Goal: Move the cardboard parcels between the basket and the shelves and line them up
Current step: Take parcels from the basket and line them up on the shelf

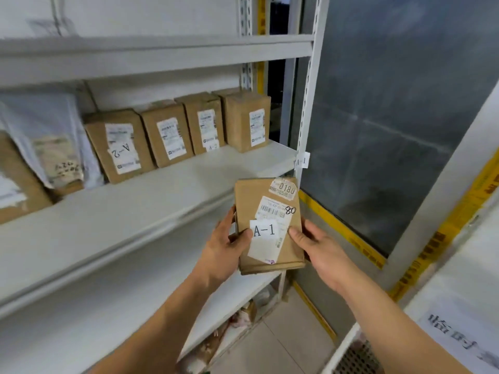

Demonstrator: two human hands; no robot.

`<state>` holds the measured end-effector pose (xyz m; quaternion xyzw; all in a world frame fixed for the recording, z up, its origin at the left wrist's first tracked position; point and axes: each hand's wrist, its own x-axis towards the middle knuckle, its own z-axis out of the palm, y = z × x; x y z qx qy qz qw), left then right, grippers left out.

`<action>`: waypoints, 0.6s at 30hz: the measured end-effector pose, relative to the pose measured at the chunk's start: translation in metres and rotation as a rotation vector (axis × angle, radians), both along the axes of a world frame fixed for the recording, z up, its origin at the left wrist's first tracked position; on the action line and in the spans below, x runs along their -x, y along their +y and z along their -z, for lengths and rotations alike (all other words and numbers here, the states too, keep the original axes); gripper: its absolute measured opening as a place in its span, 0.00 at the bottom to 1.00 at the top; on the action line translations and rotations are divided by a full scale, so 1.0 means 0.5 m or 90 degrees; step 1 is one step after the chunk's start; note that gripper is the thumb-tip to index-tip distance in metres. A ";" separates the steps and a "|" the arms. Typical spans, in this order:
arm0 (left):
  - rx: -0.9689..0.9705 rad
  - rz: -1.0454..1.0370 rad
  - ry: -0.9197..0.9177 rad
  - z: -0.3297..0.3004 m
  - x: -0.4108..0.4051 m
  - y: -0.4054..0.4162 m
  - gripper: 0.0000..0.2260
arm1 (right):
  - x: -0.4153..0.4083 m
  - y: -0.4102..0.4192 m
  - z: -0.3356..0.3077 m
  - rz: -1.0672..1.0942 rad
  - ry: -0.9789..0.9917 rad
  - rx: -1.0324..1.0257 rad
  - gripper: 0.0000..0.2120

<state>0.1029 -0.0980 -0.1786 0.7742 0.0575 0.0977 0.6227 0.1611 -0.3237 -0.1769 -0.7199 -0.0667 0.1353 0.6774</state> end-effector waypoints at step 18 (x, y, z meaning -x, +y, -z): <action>-0.231 -0.135 -0.080 -0.136 -0.161 0.341 0.30 | -0.247 0.355 -0.146 -0.167 -0.142 0.077 0.26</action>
